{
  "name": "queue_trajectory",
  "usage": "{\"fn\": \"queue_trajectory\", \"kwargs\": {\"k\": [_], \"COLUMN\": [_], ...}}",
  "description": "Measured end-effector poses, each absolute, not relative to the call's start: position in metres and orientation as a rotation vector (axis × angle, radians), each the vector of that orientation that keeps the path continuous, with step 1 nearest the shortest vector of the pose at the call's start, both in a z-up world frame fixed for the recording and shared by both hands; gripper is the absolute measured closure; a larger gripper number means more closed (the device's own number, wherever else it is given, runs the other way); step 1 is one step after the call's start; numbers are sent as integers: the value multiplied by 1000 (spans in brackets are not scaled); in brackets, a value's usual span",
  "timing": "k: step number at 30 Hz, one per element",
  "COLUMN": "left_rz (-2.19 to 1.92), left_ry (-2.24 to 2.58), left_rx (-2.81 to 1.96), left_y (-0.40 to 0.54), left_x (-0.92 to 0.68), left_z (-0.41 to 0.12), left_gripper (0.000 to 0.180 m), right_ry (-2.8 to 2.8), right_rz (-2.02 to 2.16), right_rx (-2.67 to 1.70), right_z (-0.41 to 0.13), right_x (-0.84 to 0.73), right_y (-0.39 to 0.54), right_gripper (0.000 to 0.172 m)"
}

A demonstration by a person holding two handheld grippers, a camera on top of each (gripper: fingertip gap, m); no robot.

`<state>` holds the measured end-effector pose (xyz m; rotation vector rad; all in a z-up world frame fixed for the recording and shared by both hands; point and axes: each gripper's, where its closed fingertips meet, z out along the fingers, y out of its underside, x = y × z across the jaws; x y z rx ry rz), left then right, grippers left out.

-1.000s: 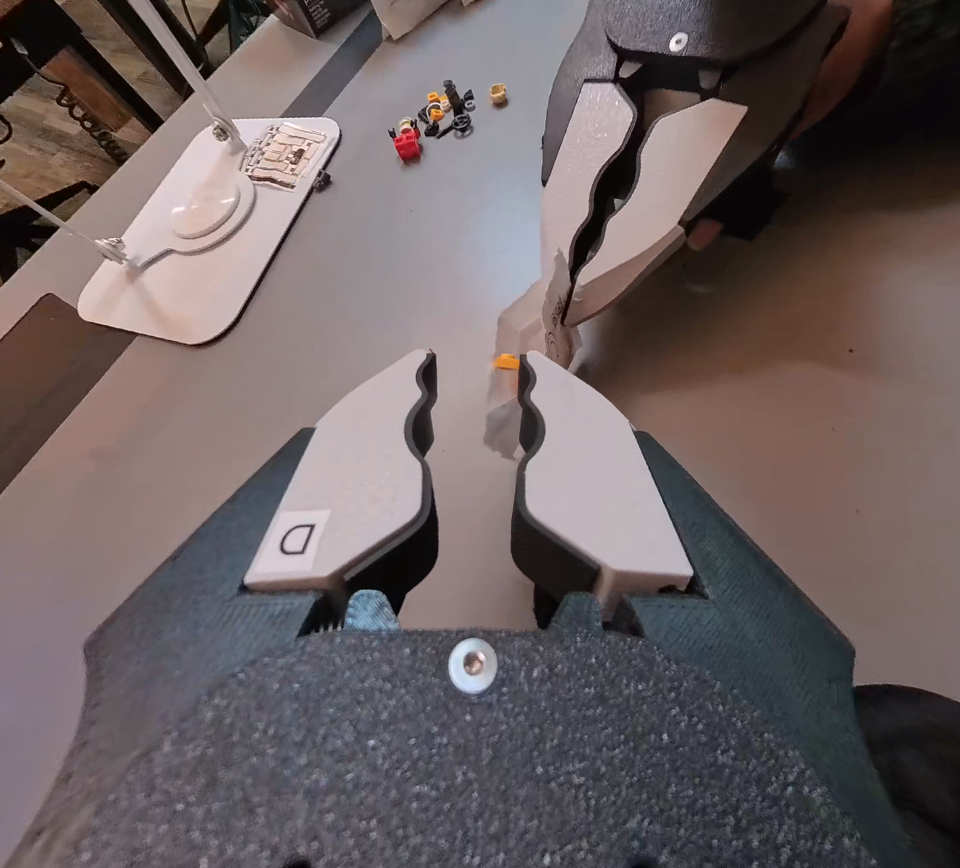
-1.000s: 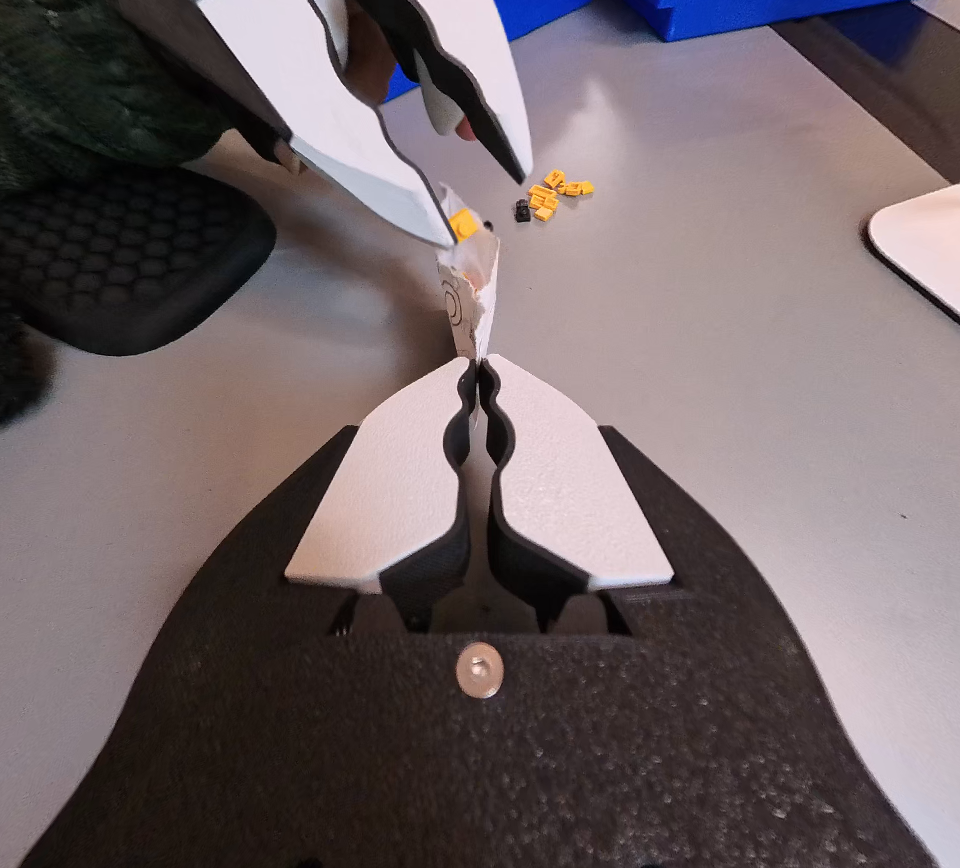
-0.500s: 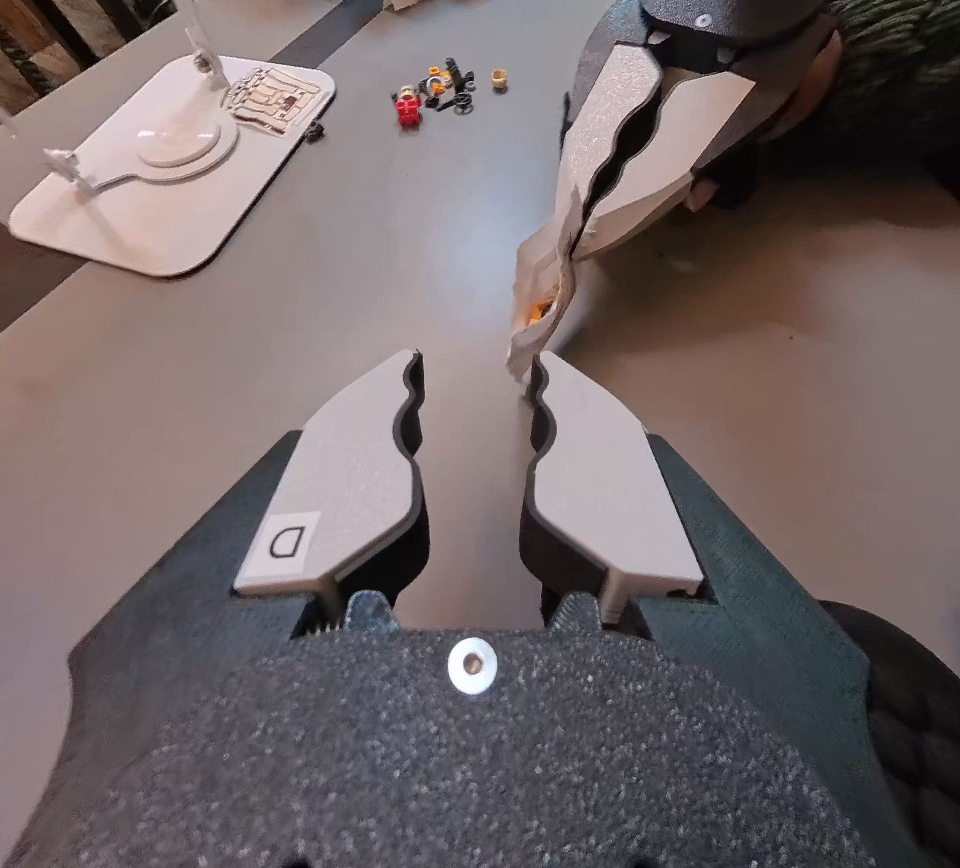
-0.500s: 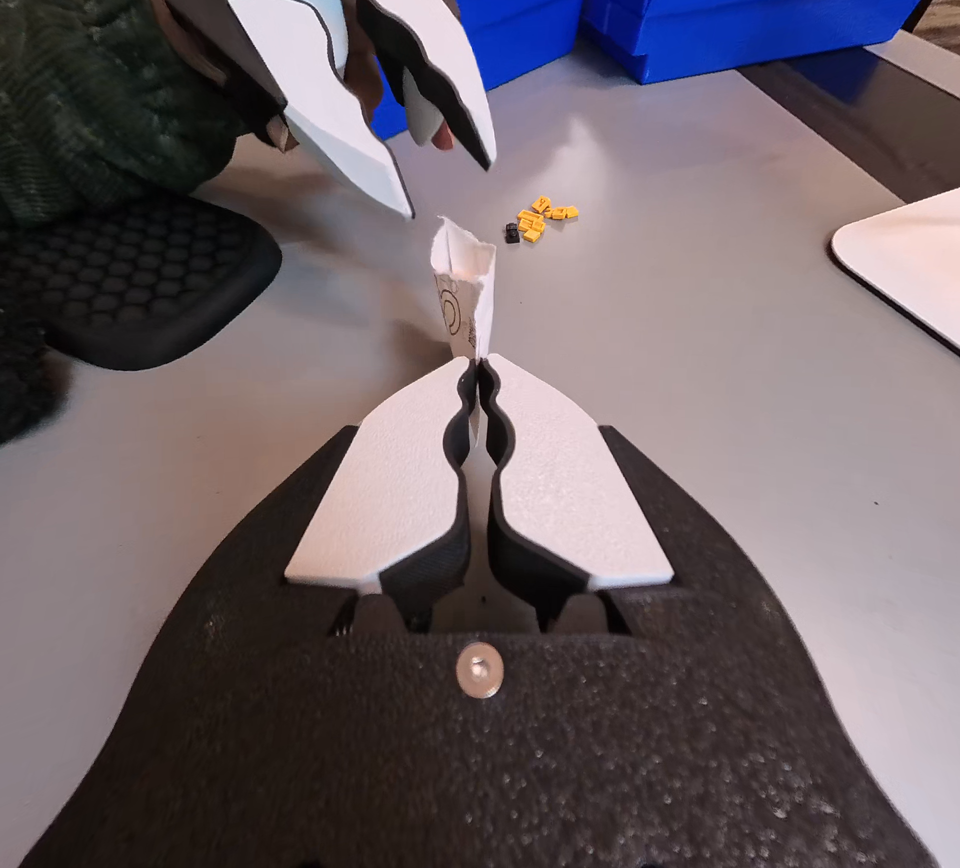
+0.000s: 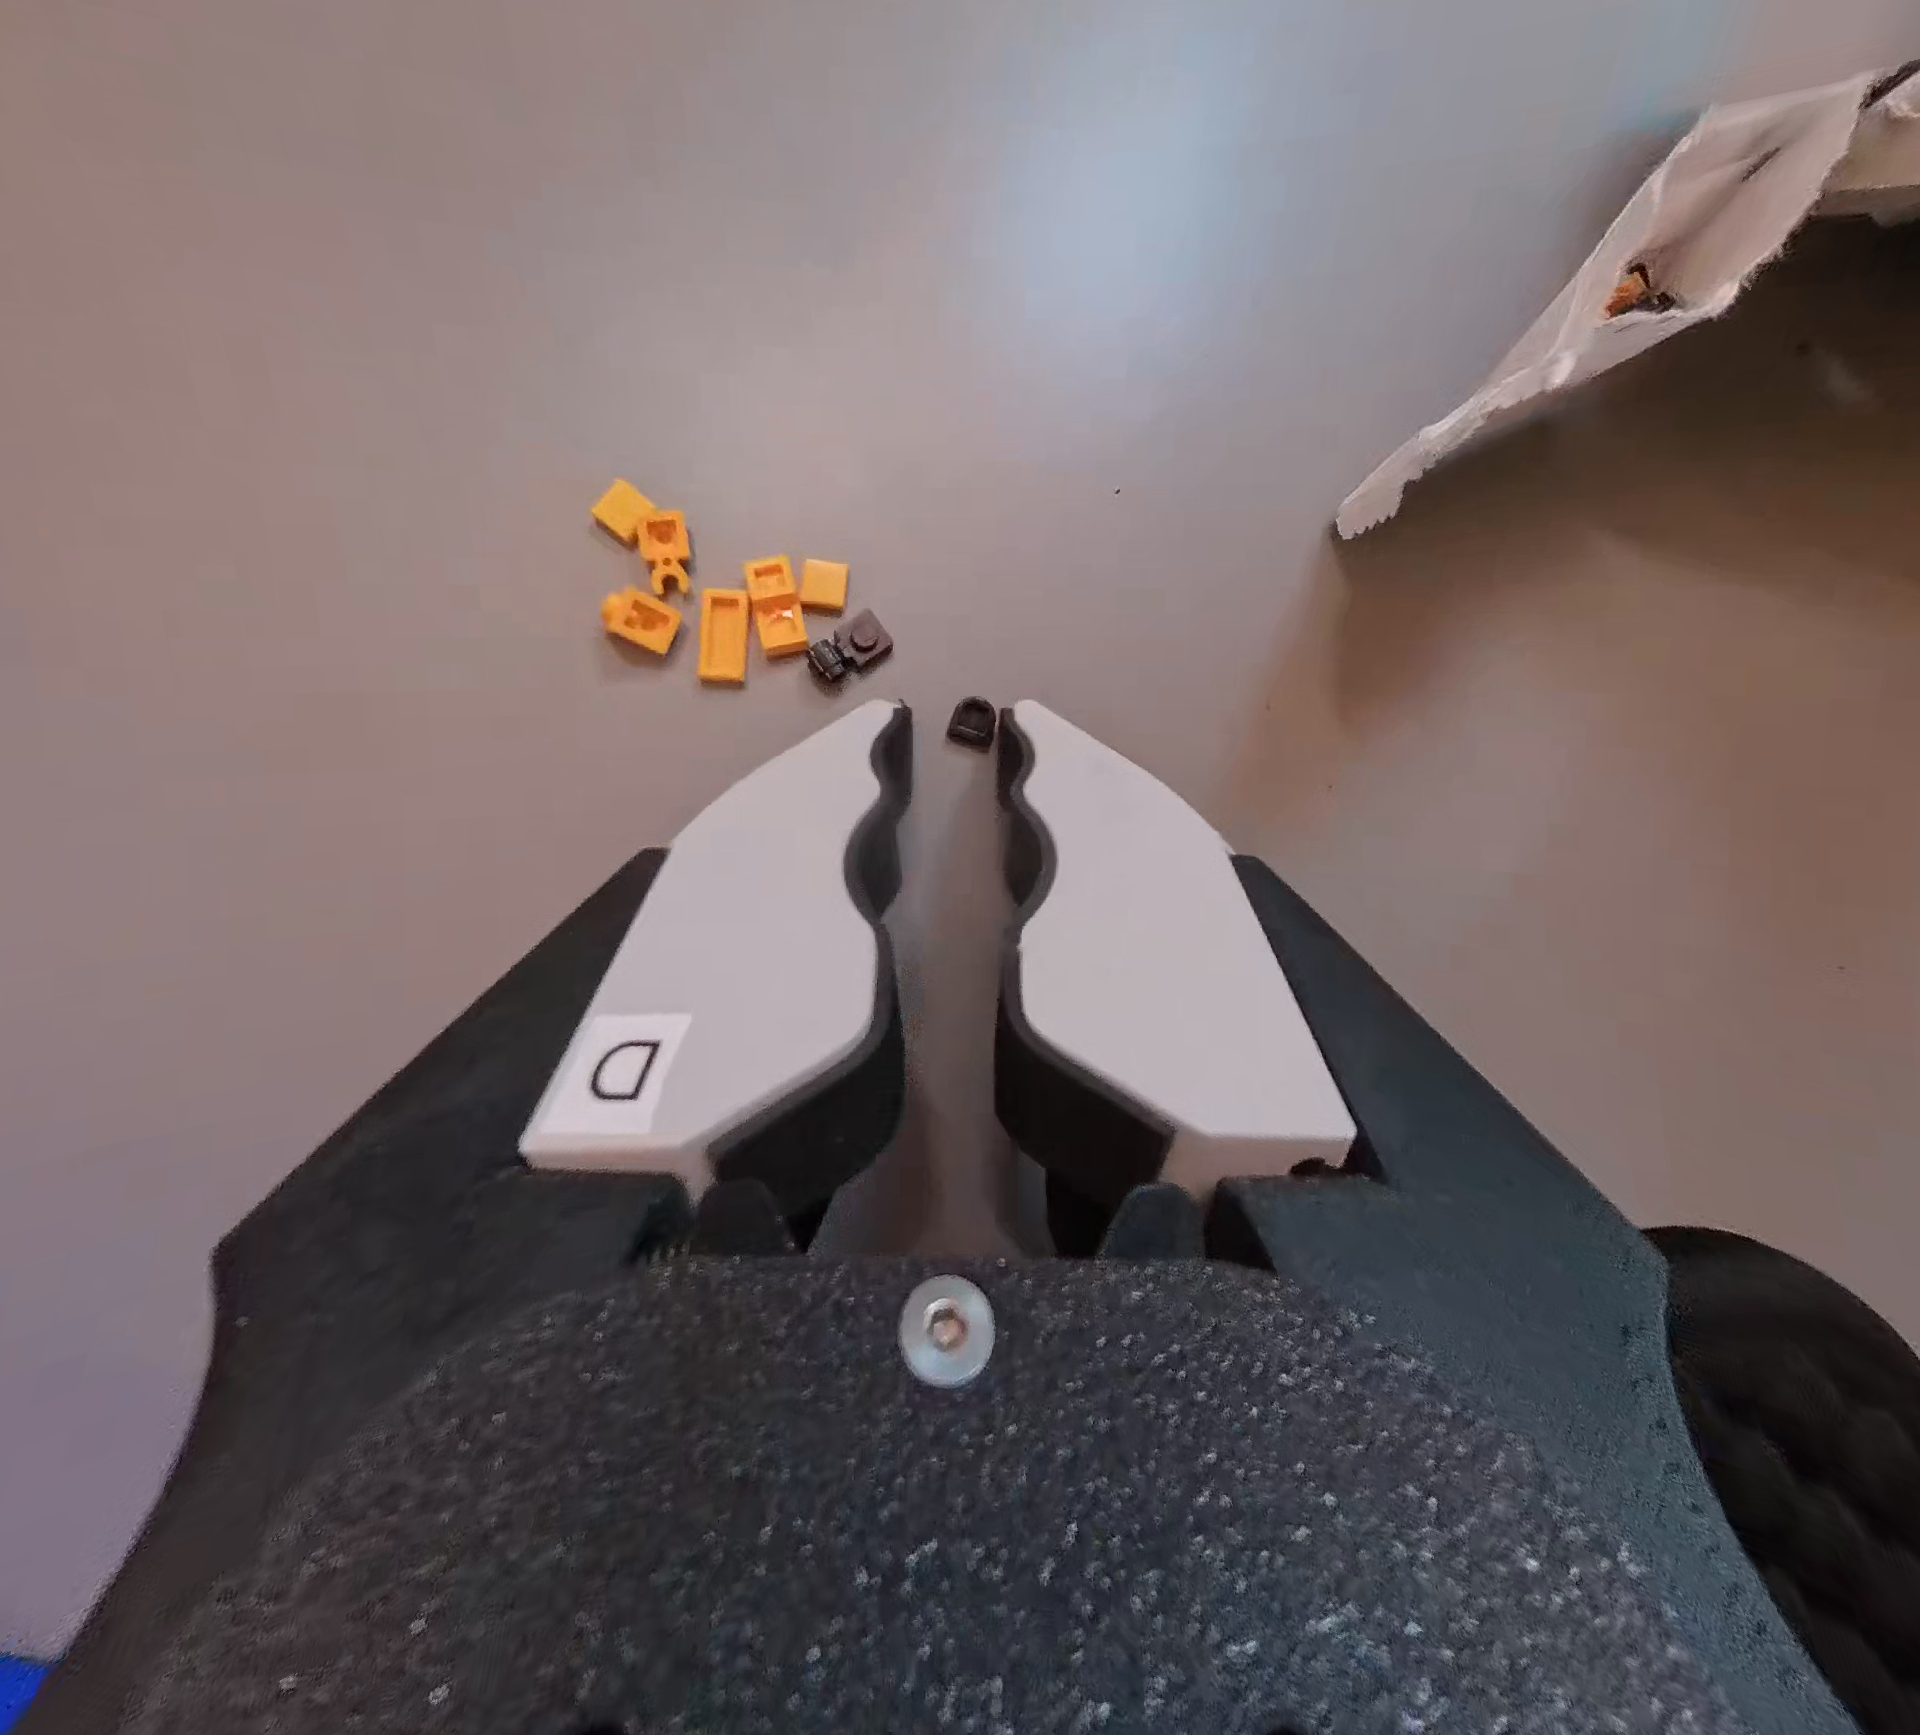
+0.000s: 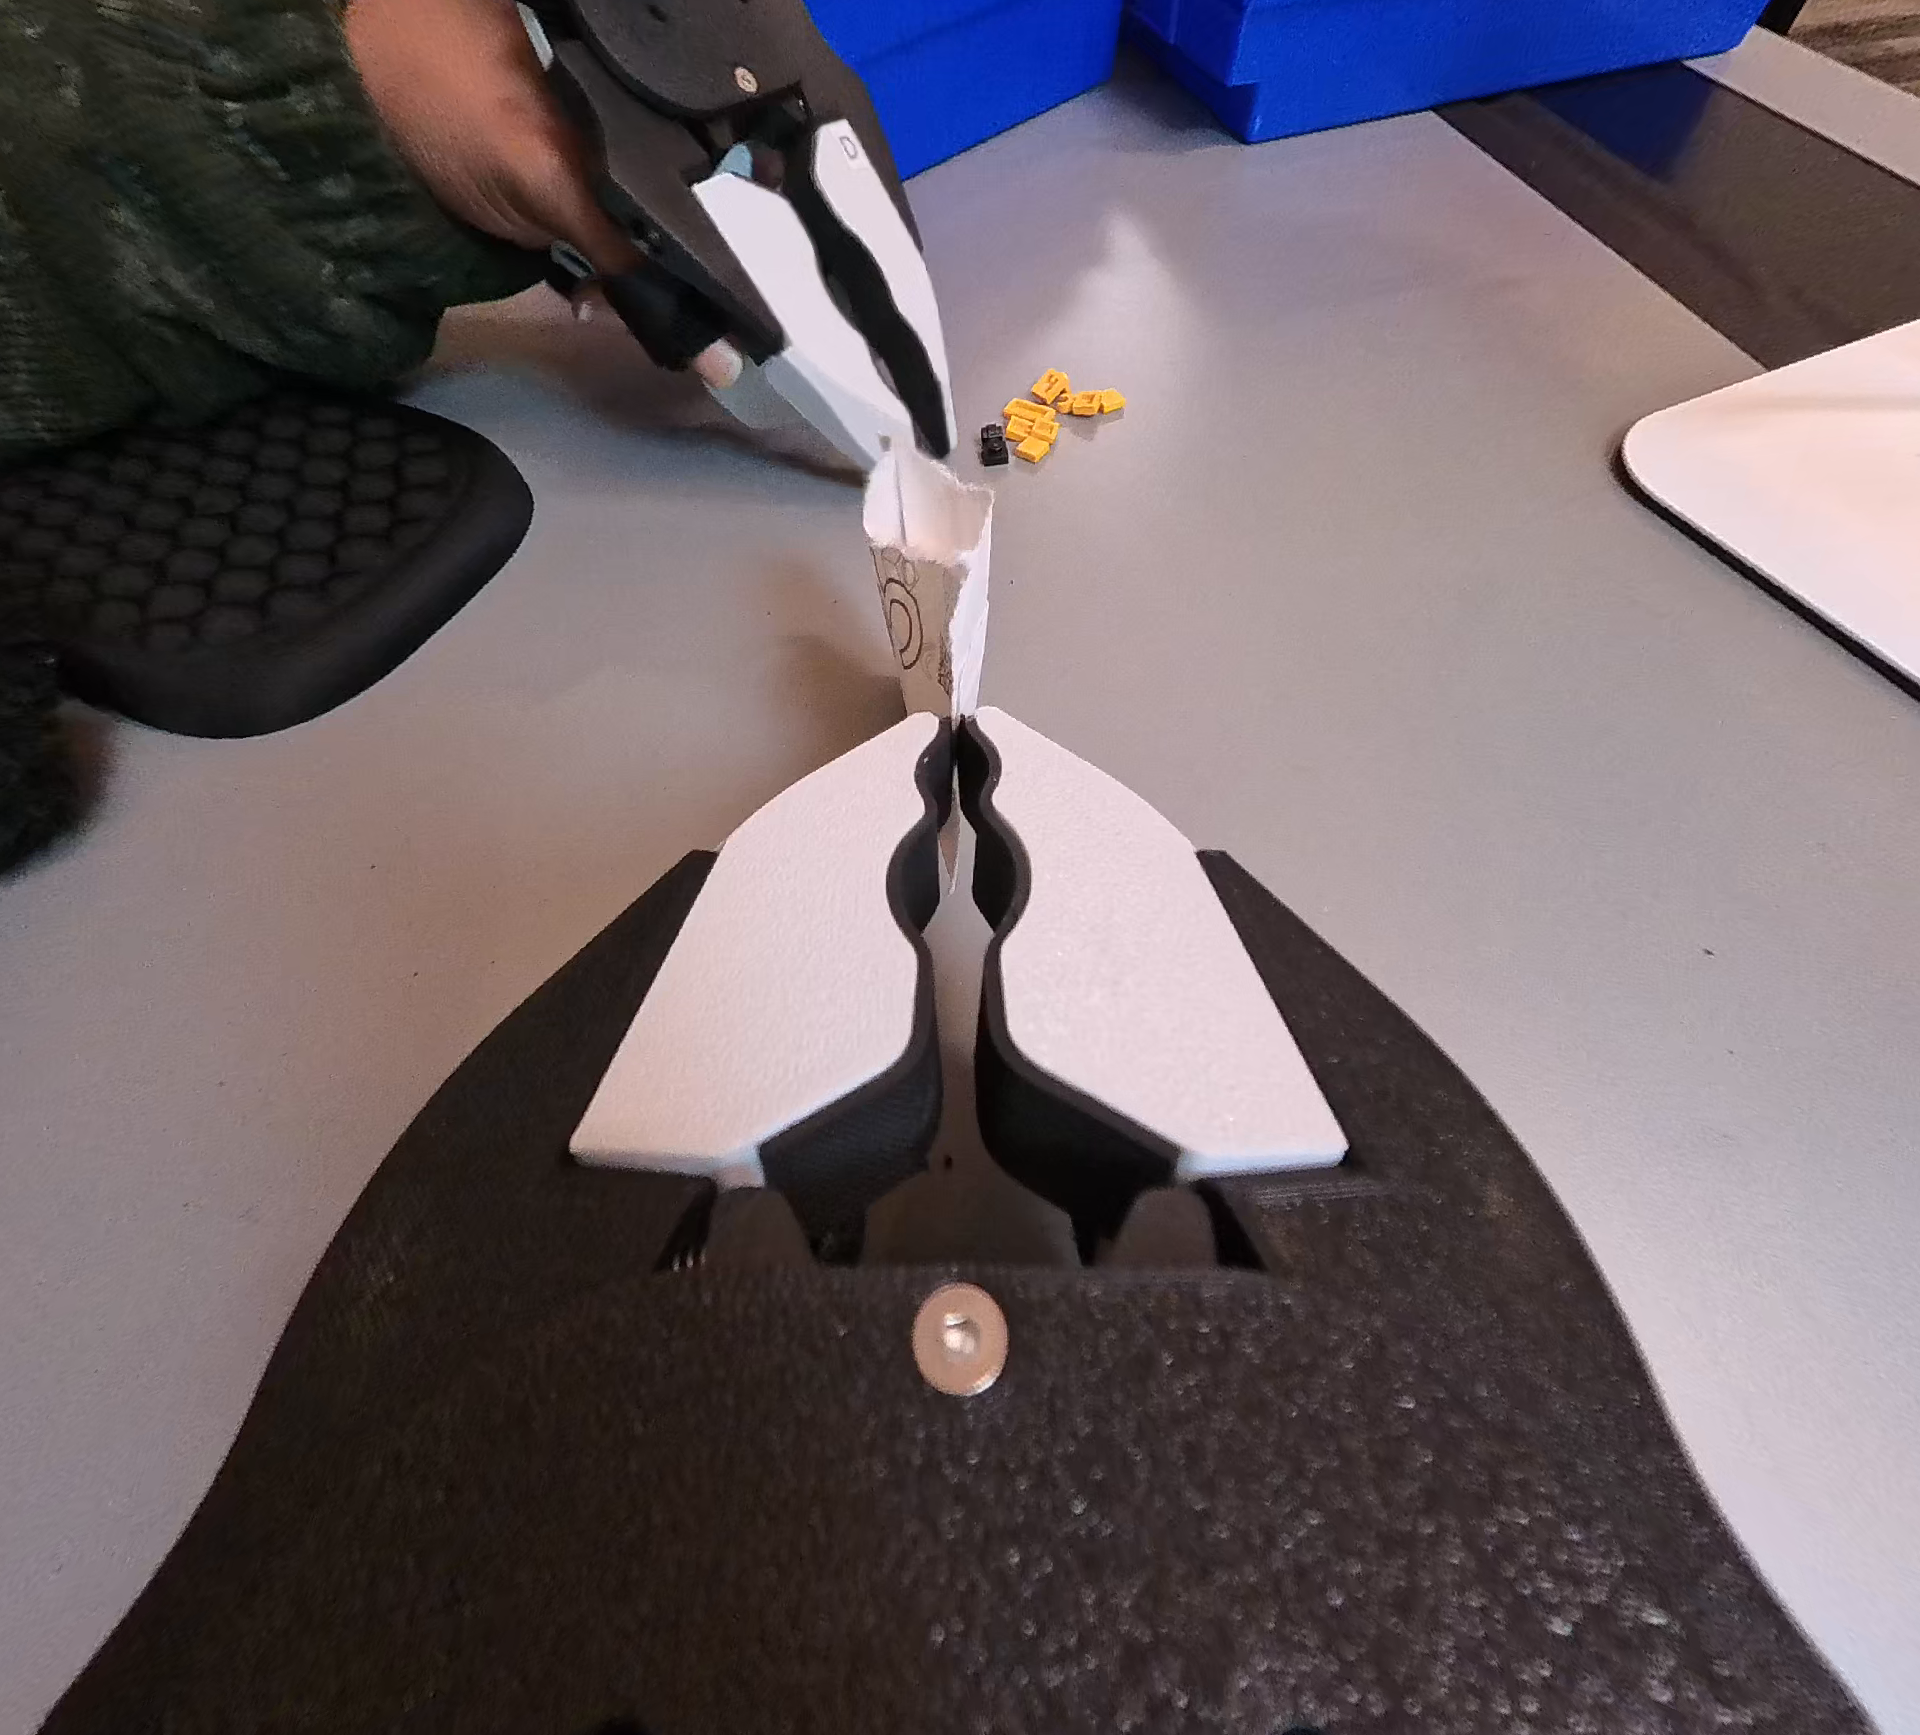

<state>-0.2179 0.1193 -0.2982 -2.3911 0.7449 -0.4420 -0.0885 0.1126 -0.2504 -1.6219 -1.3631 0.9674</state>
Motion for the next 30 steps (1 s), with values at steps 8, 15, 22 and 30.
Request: {"fn": "queue_trajectory", "kwargs": {"k": [8,15,22,30], "left_rz": [-526,-412,-370,-483], "left_ry": [964,1201,1120,1140], "left_rx": [-2083,-1839,-1840,-1885], "left_y": [110,96,107,95], "left_x": [-179,-131,-147,-150], "left_z": [-257,-232,-227,-233], "left_gripper": [174,162,152,163], "right_ry": [-1390,-1412,-1392,-1352], "right_rz": [944,955,982,916], "right_rx": [-1627,-1598,-1602,-1635], "right_z": [-254,-252,-250,-252], "right_x": [-90,-94,-92,-87], "right_y": [111,104,104,116], "right_gripper": [171,172,172,171]}}
